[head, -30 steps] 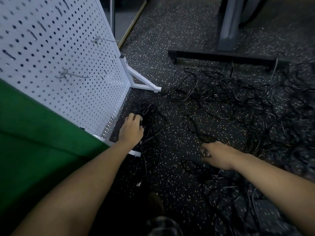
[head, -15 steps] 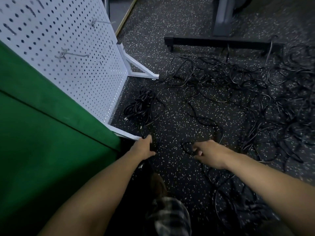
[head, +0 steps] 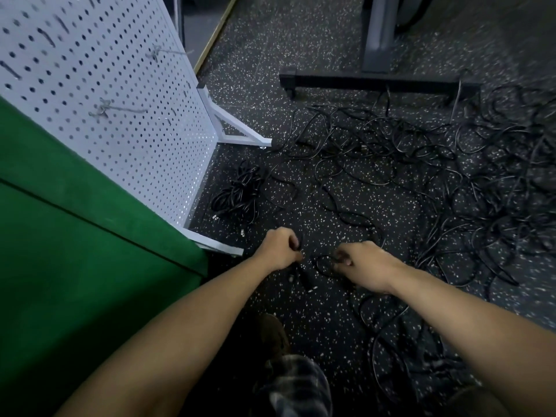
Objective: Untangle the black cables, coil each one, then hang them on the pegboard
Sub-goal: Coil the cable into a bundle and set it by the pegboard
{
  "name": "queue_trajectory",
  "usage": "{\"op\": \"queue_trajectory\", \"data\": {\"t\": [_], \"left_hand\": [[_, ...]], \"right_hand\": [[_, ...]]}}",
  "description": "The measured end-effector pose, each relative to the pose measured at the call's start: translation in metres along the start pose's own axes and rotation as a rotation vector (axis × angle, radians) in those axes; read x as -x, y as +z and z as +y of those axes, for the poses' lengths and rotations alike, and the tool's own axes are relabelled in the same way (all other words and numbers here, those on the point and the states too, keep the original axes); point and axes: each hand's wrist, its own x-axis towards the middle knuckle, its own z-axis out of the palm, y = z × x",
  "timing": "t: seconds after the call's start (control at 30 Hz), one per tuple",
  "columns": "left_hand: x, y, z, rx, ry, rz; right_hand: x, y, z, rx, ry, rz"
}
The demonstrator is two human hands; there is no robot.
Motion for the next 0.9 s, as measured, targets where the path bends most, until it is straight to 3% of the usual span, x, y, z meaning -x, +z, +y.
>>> {"op": "queue_trajectory", "data": {"t": [0.13,0.27,0.37,0.53,0.73,0.9], "left_hand": [[0.004,-0.040,0.079,0.093,0.097,-0.017],[0.025,-0.086,0.154,0.155,0.201,-0.019],[0.051,-0.119,0.202,0.192,0.275,0.024],[0.103,-0.166,0.269,0.266,0.413,0.168],[0.157,-0.173,0.316,0.248,0.569,0.214],[0.163,-0.140,0.308,-0.040,0.735,0.364]], "right_hand": [[0.023,-0.046,-0.012,-0.238,0.045,0.078],[0.048,-0.105,-0.024,-0.652,0.079,0.040],[0.079,-0.154,-0.032,-0.758,0.026,0.036],[0.151,-0.223,-0.051,-0.697,-0.093,0.204],[0.224,-0.253,-0.042,-0.373,-0.068,0.722],[0.249,-0.245,-0.014,-0.262,-0.139,0.690]]}}
